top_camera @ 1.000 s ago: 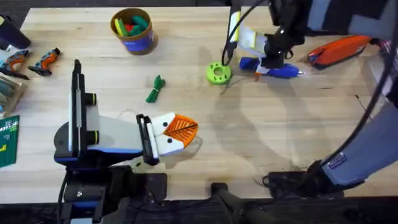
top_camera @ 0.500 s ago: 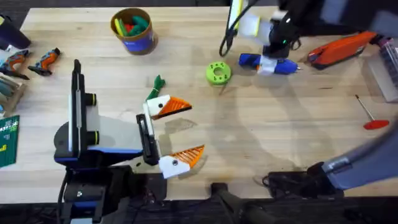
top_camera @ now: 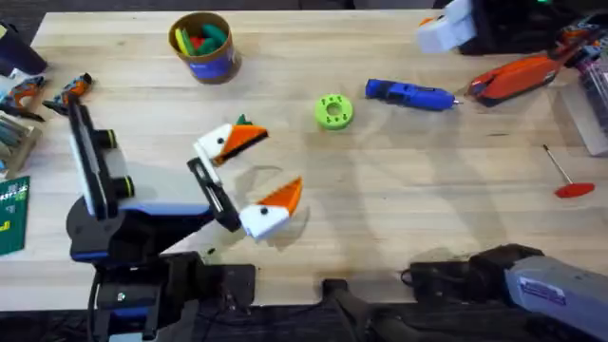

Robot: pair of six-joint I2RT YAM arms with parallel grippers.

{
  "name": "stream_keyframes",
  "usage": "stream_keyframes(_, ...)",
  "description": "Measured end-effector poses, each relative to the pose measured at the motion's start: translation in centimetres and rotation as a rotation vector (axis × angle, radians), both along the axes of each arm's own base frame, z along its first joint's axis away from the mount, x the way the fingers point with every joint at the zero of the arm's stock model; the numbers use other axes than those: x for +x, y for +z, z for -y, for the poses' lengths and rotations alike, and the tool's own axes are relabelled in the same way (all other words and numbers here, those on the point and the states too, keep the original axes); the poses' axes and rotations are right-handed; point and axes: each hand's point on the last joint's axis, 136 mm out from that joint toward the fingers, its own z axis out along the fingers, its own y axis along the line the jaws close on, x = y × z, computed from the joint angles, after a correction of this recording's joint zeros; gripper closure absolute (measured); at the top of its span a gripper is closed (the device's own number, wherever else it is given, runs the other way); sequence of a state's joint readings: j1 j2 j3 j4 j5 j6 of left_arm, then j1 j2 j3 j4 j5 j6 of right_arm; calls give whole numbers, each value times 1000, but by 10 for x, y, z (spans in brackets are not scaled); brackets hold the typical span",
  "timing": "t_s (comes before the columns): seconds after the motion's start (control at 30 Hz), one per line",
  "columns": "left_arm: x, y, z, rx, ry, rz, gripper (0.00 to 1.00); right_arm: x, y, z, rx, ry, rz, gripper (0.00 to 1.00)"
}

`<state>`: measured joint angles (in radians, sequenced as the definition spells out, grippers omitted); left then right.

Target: Pick up the gripper from the table and insert it into the empty holder that is missing its gripper. Then pick up a screw, insert it into the mounting hole, and use the screwdriver to tighten it. Finally, clean up the table by picking up the vegetable and placing it into the bucket.

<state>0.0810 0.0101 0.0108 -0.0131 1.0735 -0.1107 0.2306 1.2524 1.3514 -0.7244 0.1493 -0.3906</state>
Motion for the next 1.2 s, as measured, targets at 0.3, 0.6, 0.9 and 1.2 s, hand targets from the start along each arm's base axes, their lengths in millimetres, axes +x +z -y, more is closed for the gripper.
stream_keyframes(0.3,22,50,-29,21,197,-48,16,-50,24,-1,295,-153,-18,12)
stream_keyframes(0.6,50,76,-56,145,304,-365,15,-85,15,-8,424,-143,-23,11)
stream_keyframes(0.9,73,91,-94,344,436,-599,15,-111,-66,-4,448,-201,-140,12)
stream_keyframes(1.2,89,64,-118,431,525,-709,15,-113,-71,-4,457,-207,-145,12)
